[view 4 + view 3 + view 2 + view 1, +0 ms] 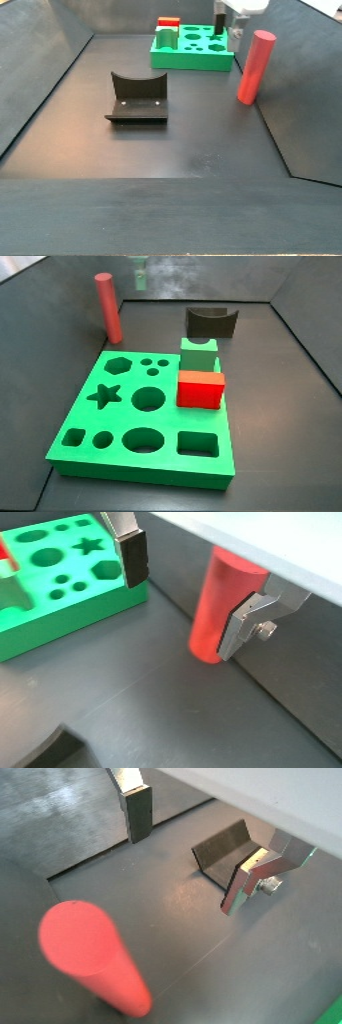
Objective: Pick up the oval object. Move up. Move to above the board. Insert the oval object.
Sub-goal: Pick up the oval object.
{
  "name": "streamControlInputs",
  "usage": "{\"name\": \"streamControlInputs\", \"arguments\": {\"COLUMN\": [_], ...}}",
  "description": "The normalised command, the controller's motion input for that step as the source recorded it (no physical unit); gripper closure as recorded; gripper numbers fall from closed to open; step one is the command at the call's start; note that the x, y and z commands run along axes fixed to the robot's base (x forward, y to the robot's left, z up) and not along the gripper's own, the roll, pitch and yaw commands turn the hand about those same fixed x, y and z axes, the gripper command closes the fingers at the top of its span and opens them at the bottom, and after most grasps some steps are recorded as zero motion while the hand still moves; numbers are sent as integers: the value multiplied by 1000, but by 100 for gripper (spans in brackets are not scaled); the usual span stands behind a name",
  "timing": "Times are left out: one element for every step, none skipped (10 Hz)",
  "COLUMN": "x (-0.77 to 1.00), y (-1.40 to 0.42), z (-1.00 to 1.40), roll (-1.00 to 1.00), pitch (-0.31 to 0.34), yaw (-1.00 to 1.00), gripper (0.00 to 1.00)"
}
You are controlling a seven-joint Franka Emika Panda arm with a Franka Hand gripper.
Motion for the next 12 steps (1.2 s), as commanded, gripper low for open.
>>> {"name": "streamControlInputs", "arguments": {"x": [-634, -517, -171, 0, 0, 0, -23, -189, -377, -474, -400, -329], "y": [177, 94, 43, 0, -109, -111, -23, 0, 29, 0, -86, -180], "z": [-234, -243, -346, -271, -91, -63, 0, 0, -83, 123, 260, 197], "roll": [64, 0, -79, -120, -173, -119, -44, -9, 0, -70, -63, -76], "pitch": [0, -9, -91, -74, -139, -137, -84, -66, -94, -161, -203, -283], "yaw": [-263, -51, 223, 463, 391, 297, 209, 80, 143, 143, 9, -3], "gripper": [0, 0, 0, 0, 0, 0, 0, 0, 0, 0, 0, 0]}}
